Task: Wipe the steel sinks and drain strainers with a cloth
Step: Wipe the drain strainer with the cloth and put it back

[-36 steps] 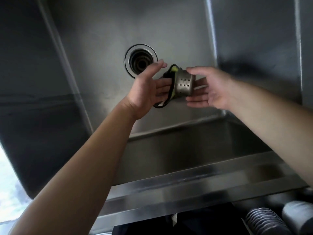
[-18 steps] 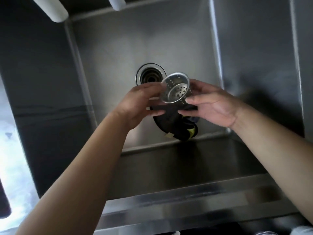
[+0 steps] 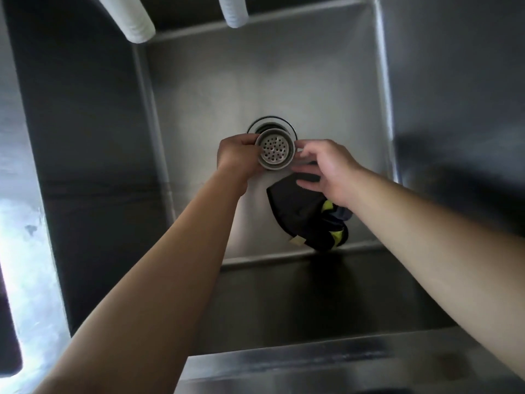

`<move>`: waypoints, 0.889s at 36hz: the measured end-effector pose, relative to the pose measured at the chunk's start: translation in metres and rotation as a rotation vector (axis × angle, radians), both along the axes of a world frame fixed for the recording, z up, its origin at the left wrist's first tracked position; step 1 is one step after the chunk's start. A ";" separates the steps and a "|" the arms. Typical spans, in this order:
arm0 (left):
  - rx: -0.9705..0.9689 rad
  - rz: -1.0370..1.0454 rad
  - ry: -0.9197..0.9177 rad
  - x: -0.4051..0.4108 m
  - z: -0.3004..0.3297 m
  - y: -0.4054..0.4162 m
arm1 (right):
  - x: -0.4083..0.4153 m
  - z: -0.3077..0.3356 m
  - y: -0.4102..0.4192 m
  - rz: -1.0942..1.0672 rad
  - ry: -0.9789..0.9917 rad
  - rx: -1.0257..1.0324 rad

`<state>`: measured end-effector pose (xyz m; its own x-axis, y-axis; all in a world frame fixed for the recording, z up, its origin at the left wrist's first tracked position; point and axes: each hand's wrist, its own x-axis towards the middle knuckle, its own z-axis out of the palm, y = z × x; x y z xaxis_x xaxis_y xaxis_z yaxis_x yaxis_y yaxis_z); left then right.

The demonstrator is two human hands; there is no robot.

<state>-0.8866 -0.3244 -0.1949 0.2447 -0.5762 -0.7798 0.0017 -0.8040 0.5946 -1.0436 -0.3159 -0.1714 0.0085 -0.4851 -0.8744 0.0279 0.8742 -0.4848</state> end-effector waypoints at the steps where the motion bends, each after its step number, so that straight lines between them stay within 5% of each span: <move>1: 0.008 -0.014 -0.021 0.000 -0.005 -0.003 | 0.003 -0.005 -0.003 0.000 0.013 0.013; 11: -0.013 -0.215 -0.189 0.001 -0.027 -0.011 | 0.021 -0.032 -0.027 0.017 0.100 0.042; 15: -0.056 -0.147 -0.223 0.006 -0.021 0.005 | 0.008 -0.030 -0.019 0.008 0.202 -0.053; 20: -0.008 -0.321 -0.228 0.010 -0.019 0.043 | -0.040 -0.031 0.014 0.405 0.612 -0.360; 24: 0.071 -0.557 -0.149 -0.002 -0.025 0.069 | -0.076 -0.035 0.051 0.708 0.588 -0.184; 32: 0.025 -0.675 -0.178 -0.025 -0.021 0.068 | -0.095 -0.027 0.062 0.337 0.344 0.204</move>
<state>-0.9119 -0.2560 -0.2164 -0.0356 -0.6296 -0.7761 -0.5987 -0.6084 0.5210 -1.1383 -0.2537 -0.1987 -0.1699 -0.3241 -0.9307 -0.4020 0.8850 -0.2348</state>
